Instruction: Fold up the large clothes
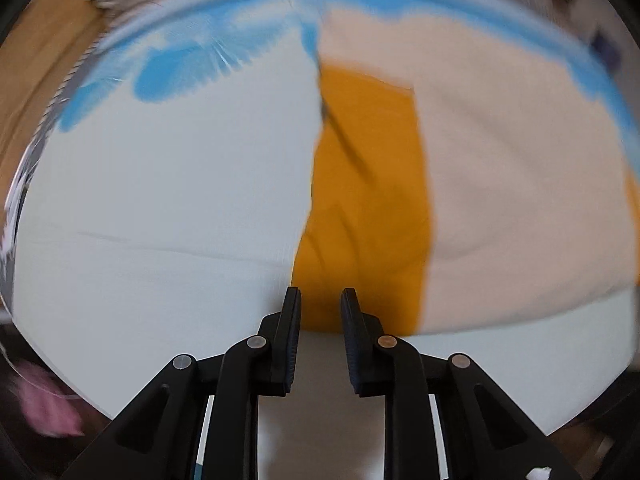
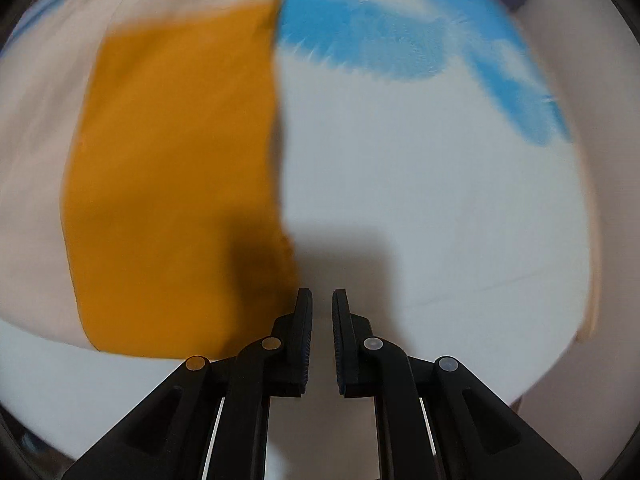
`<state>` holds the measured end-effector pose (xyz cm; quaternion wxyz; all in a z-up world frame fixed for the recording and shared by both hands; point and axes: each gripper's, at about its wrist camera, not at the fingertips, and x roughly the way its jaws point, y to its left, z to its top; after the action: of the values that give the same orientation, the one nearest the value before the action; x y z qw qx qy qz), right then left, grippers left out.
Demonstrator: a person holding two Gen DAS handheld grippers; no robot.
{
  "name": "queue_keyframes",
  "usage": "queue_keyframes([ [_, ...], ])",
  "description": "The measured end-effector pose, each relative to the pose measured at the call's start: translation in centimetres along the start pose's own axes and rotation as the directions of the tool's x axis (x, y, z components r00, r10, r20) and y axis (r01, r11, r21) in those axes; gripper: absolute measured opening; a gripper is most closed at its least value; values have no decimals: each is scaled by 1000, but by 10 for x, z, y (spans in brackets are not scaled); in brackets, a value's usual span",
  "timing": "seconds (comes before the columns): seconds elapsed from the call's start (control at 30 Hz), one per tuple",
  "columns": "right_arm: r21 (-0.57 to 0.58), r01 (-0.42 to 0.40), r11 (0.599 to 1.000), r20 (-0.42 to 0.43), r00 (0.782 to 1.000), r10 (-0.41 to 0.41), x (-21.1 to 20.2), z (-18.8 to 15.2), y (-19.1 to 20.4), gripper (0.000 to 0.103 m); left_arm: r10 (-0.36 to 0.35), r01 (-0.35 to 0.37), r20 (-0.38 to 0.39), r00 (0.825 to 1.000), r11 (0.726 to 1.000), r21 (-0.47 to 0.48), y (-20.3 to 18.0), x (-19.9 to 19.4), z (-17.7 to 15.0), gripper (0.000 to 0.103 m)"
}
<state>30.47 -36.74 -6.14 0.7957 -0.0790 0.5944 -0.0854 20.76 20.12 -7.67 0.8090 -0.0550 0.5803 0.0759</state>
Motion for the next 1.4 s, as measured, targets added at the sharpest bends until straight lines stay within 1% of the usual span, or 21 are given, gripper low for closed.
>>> queue_keyframes([
  [0.07,87,-70,994,186,981,52,-52,2,-1,14,-13,16,97,995,1000,-25,-4,-31,-6,20],
  [0.13,106,-141,984,339,936,98,-98,-8,14,17,2,1,181,983,1000,-19,-17,-58,-16,21],
  [0.17,95,-175,980,381,916,127,-111,-14,26,20,5,0,210,978,1000,-23,-24,-65,-21,22],
  [0.23,38,-234,971,425,884,197,-131,-31,63,24,4,5,241,970,999,-37,-36,-77,-21,22],
  [0.33,-51,-266,963,406,875,263,-129,-44,115,25,23,-11,262,965,999,-45,-35,-79,-22,22],
  [0.4,-120,-252,960,371,886,279,-122,-50,154,25,19,-7,266,964,999,-49,-33,-76,-22,22],
  [0.53,-199,-238,951,333,896,294,-110,-59,200,25,22,-11,267,964,999,-43,-29,-66,-14,22],
  [0.57,-212,-229,950,325,900,289,-107,-66,205,25,23,-11,264,964,999,-45,-30,-67,-17,22],
  [0.7,-227,-230,946,275,917,289,-75,-52,219,25,27,-16,255,967,999,-45,-31,-66,-20,22],
  [0.73,-233,-226,946,254,925,284,-68,-51,224,25,26,-15,254,967,999,-45,-31,-65,-20,22],
  [0.8,-257,-197,946,159,957,243,-44,-51,236,25,19,-6,248,968,999,-51,-29,-63,-20,22],
  [0.87,-266,-157,951,89,978,186,-20,-54,244,25,-13,31,228,974,997,-77,-23,-57,-20,22],
  [0.93,-241,-158,958,86,979,184,-19,-54,244,25,-74,101,194,978,986,-132,-11,-46,-19,22],
  [0.97,-230,-158,960,92,979,183,-23,-54,243,25,-129,159,165,978,971,-180,-2,-37,-19,22],
  [1.03,-201,-180,963,143,967,211,-38,-53,237,25,-206,231,125,971,941,-247,9,-22,-20,22],
  [1.1,-197,-200,960,185,954,237,-48,-53,235,25,-286,298,85,955,898,-325,18,-1,-23,23],
  [1.13,-205,-199,958,187,953,239,-49,-53,236,25,-317,322,74,945,877,-358,21,6,-24,27],
  [1.17,-216,-193,957,168,958,231,-44,-54,239,25,-365,357,63,929,838,-413,25,19,-27,36],
  [1.27,-220,-185,958,72,976,205,-25,-58,242,25,-436,392,41,899,757,-523,32,46,-37,50],
  [1.33,-219,-184,958,65,977,202,-23,-60,242,25,-451,385,30,892,723,-573,35,60,-42,51],
  [1.4,-224,-184,957,60,978,201,-23,-60,242,25,-471,405,71,879,661,-632,42,70,-48,51],
])
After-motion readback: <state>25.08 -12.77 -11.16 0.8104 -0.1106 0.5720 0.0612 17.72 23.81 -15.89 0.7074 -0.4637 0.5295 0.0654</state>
